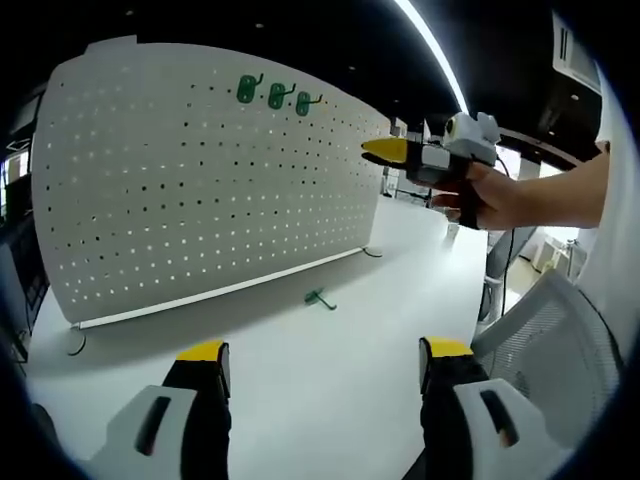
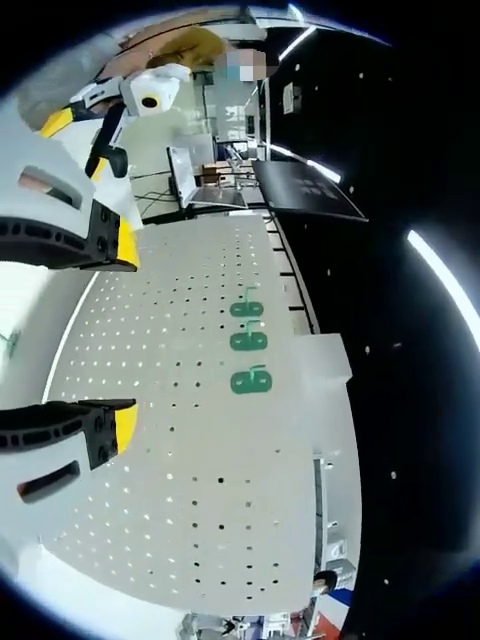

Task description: Insert the hook assembly into the mounting plate slot until the hook locks in place.

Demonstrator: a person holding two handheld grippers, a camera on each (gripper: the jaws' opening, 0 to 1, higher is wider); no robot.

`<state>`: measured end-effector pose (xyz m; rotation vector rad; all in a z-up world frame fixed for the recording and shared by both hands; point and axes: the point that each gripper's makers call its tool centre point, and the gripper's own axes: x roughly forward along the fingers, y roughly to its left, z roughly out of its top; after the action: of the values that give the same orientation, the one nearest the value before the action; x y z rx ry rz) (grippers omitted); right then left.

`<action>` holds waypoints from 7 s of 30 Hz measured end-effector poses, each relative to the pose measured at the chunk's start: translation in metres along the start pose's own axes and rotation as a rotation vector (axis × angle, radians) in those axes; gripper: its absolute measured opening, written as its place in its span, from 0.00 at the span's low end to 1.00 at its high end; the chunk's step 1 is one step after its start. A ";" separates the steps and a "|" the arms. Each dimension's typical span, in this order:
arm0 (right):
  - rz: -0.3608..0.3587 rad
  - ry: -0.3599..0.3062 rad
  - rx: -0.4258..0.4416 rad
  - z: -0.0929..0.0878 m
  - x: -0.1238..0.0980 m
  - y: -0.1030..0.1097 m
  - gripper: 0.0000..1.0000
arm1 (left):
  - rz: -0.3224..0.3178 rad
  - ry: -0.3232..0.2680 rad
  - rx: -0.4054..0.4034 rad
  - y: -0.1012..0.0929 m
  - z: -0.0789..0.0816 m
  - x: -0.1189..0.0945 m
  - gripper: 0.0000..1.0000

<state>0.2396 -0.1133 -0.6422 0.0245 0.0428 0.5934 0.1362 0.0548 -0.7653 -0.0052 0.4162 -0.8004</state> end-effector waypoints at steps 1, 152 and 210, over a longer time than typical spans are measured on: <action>0.002 0.005 -0.001 -0.002 -0.002 0.000 0.49 | -0.001 -0.001 -0.002 0.000 0.000 0.000 0.80; -0.012 0.365 0.107 -0.138 -0.121 0.012 0.56 | -0.355 0.394 0.395 -0.005 0.013 0.116 0.82; -0.004 0.396 0.115 -0.145 -0.121 0.015 0.58 | -0.550 0.671 0.626 -0.006 -0.023 0.197 0.80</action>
<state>0.1240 -0.1674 -0.7826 0.0186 0.4616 0.5844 0.2460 -0.0832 -0.8569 0.7787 0.7966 -1.4539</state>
